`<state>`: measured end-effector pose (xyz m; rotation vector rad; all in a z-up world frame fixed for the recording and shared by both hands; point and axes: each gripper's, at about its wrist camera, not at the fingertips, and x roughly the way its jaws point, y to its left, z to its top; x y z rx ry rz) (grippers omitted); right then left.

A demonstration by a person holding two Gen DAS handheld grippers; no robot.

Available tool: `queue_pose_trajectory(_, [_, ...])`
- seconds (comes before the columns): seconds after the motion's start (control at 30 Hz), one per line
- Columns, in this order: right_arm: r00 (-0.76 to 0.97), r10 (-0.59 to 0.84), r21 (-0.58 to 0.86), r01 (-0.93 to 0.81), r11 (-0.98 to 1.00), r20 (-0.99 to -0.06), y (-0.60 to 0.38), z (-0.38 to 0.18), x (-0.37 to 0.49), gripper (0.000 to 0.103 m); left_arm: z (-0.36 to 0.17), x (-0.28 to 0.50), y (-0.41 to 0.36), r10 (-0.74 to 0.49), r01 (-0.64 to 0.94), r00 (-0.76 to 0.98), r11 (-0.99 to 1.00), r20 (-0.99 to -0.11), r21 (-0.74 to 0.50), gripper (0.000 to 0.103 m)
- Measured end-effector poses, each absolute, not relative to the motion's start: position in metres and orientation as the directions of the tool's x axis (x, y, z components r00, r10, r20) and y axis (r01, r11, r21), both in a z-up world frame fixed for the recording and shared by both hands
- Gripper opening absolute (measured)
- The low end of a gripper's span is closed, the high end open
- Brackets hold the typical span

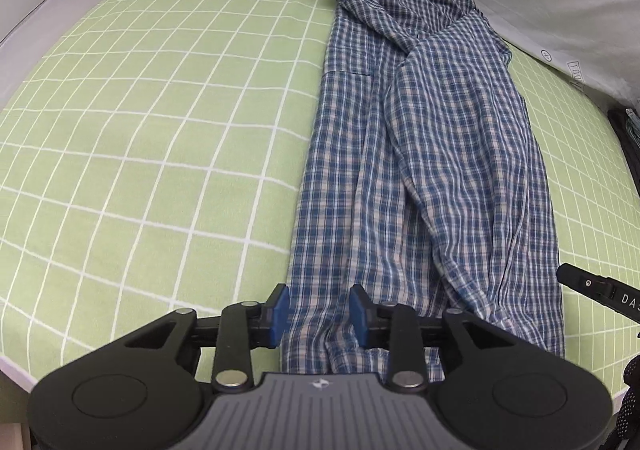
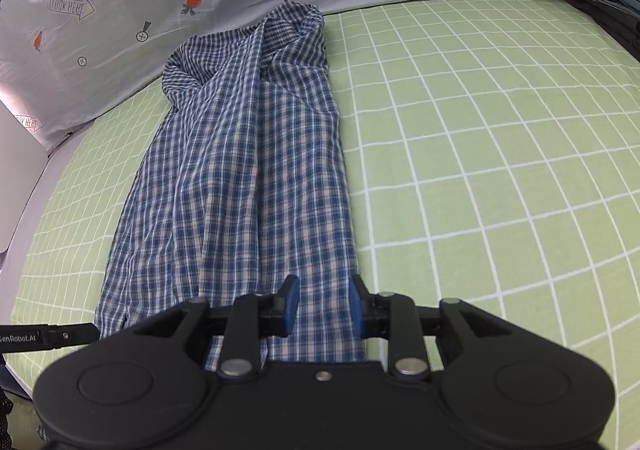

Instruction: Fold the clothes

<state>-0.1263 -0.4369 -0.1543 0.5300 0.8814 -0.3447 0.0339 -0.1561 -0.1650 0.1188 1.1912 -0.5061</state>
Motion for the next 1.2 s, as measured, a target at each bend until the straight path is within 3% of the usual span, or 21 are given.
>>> queue_pose_trajectory(0.03, [0.592,-0.07,0.293,0.494,0.818,-0.803,-0.434,-0.154,-0.132,0.032,-0.165,0.029,-0.152,-0.313,0.438,0.271,0.882,-0.911,-0.173,0.039])
queue_pose_trajectory(0.1, [0.581,-0.075,0.272,0.487,0.83,-0.811,-0.424,-0.156,-0.141,0.049,-0.168,0.018,-0.144,-0.313,0.44,0.26,0.881,-0.913,-0.177,0.044])
queue_pose_trajectory(0.23, [0.529,-0.087,0.207,0.472,0.857,-0.844,-0.404,-0.166,-0.158,0.069,-0.177,0.0,-0.137,-0.318,0.454,0.229,0.871,-0.92,-0.188,0.052])
queue_pose_trajectory(0.3, [0.51,-0.103,0.175,0.467,0.867,-0.854,-0.398,-0.169,-0.167,0.087,-0.18,-0.009,-0.137,-0.311,0.47,0.224,0.865,-0.924,-0.177,0.055])
queue_pose_trajectory(0.43, [0.484,-0.121,0.139,0.467,0.873,-0.867,-0.39,-0.173,-0.182,0.101,-0.183,-0.026,-0.138,-0.291,0.512,0.245,0.849,-0.925,-0.132,0.068])
queue_pose_trajectory(0.5, [0.472,-0.136,0.114,0.464,0.879,-0.871,-0.386,-0.175,-0.187,0.102,-0.185,-0.033,-0.139,-0.277,0.522,0.249,0.846,-0.928,-0.113,0.074])
queue_pose_trajectory(0.57, [0.459,-0.149,0.089,0.457,0.885,-0.876,-0.382,-0.176,-0.189,0.102,-0.187,-0.037,-0.138,-0.275,0.521,0.24,0.846,-0.931,-0.115,0.089])
queue_pose_trajectory(0.67, [0.446,-0.163,0.061,0.448,0.892,-0.88,-0.378,-0.177,-0.194,0.103,-0.191,-0.041,-0.137,-0.278,0.522,0.226,0.844,-0.934,-0.125,0.099])
queue_pose_trajectory(1.0, [0.422,-0.18,0.024,0.435,0.9,-0.888,-0.373,-0.18,-0.197,0.103,-0.196,-0.055,-0.151,-0.197,0.577,0.266,0.817,-0.944,-0.008,0.103])
queue_pose_trajectory(1.2, [0.455,-0.193,0.024,0.43,0.903,-0.869,-0.37,-0.183,-0.202,0.103,-0.196,-0.053,-0.157,-0.183,0.564,0.269,0.826,-0.946,0.001,0.103])
